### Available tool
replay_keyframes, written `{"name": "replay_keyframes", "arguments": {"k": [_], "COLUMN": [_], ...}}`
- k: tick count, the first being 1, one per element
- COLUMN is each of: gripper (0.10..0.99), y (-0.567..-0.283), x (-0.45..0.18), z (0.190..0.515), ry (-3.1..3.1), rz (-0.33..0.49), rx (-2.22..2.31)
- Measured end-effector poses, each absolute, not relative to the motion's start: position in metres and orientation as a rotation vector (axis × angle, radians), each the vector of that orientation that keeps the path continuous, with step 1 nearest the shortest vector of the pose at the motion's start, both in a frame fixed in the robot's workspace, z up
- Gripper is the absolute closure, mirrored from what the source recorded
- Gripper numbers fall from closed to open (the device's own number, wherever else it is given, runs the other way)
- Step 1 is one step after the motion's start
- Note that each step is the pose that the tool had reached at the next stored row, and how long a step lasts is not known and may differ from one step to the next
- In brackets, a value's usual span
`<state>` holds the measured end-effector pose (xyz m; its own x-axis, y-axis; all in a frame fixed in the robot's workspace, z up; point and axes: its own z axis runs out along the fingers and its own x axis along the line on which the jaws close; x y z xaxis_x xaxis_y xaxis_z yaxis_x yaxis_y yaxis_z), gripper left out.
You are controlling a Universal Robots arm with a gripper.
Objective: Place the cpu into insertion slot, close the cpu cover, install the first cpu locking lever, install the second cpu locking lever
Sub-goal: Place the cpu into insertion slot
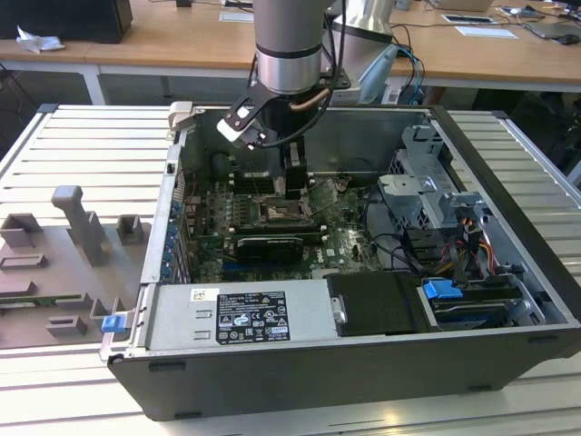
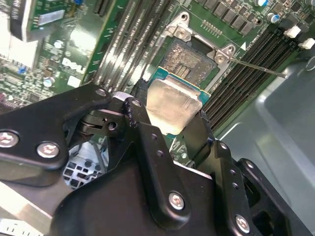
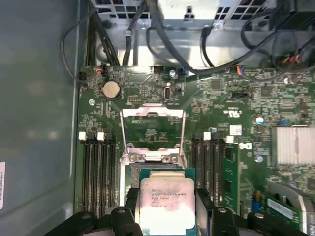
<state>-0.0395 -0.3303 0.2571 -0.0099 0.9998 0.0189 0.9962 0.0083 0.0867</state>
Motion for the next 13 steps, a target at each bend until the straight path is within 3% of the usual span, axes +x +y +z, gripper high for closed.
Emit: {"name": "replay_keyframes", "arguments": {"k": [13], "gripper": [0.549], "y": [-0.329], "x": [-0.045], "z": [0.229], "ry": [2.212], "rz": [0.116], "rx": [2.161]}}
